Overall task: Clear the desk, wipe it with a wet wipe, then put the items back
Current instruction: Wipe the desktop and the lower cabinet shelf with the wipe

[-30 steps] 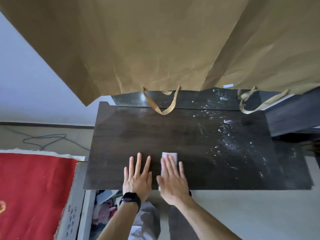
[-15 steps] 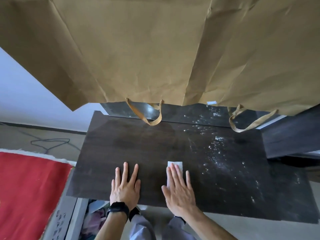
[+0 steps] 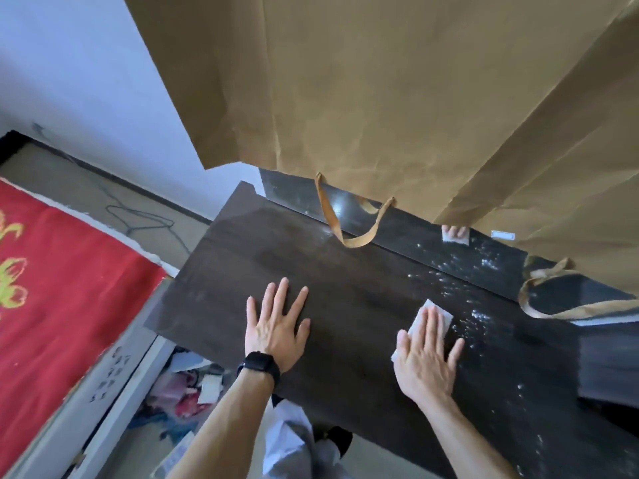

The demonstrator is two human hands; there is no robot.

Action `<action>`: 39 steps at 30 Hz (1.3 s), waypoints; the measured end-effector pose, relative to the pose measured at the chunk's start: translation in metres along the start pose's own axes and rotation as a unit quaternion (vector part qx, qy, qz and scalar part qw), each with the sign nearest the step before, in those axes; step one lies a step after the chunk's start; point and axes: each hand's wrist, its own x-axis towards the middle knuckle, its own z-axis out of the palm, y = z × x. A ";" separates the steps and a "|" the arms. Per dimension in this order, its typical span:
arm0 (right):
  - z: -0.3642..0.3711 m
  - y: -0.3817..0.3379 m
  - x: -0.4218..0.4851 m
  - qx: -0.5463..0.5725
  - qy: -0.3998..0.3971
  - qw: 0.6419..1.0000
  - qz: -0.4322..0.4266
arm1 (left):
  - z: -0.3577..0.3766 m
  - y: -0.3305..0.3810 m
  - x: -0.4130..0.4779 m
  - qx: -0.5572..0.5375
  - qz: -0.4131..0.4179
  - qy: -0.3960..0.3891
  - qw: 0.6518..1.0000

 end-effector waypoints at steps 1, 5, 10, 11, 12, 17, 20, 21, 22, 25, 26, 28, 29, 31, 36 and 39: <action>-0.002 -0.008 -0.003 -0.003 0.000 1.000 -0.004 | 0.004 0.007 0.005 -0.010 0.005 -0.001 1.000; 0.006 -0.068 0.009 -0.016 -0.016 0.983 -0.180 | 0.022 0.027 0.022 -0.027 0.001 -0.022 0.999; -0.011 -0.084 0.072 -0.043 -0.030 0.975 -0.218 | 0.011 0.029 0.024 0.033 0.007 -0.071 0.997; -0.015 -0.071 0.082 -0.037 -0.028 0.983 -0.177 | 0.008 0.030 0.025 0.040 0.007 -0.076 0.996; -0.019 -0.053 0.088 -0.029 -0.025 0.991 -0.132 | 0.007 0.030 0.026 0.043 0.007 -0.080 0.996; -0.035 0.023 0.073 0.011 -0.019 0.999 0.043 | 0.004 0.032 0.026 0.041 0.001 -0.096 0.995; -0.031 0.001 0.068 0.019 -0.023 0.997 0.069 | 0.002 0.033 0.028 0.050 0.000 -0.103 0.993; -0.028 -0.016 0.065 0.012 -0.021 0.999 0.038 | 0.002 0.033 0.028 0.056 0.002 -0.105 0.993; -0.022 -0.035 0.063 0.005 -0.018 1.000 -0.012 | 0.002 0.033 0.029 0.059 0.003 -0.108 0.992; -0.010 -0.083 0.063 -0.026 -0.029 0.988 -0.148 | -0.001 0.034 0.028 0.055 0.002 -0.121 0.991; -0.011 -0.089 0.065 -0.035 -0.036 0.985 -0.165 | -0.002 0.034 0.028 0.054 0.002 -0.123 0.991; -0.015 -0.075 0.068 -0.029 -0.034 0.988 -0.151 | -0.003 0.034 0.027 0.047 0.003 -0.122 0.991; -0.017 -0.056 0.069 -0.018 -0.029 0.993 -0.115 | -0.003 0.034 0.026 0.041 0.004 -0.122 0.992; -0.020 -0.014 0.066 0.004 -0.021 0.999 -0.025 | -0.003 0.034 0.025 0.032 0.002 -0.124 0.992; -0.025 -0.017 0.062 0.007 -0.016 1.000 0.002 | 0.005 0.038 0.024 0.036 -0.008 -0.081 0.996; -0.016 -0.064 0.065 0.001 -0.023 0.990 -0.137 | 0.015 0.040 0.024 0.025 -0.007 -0.038 0.999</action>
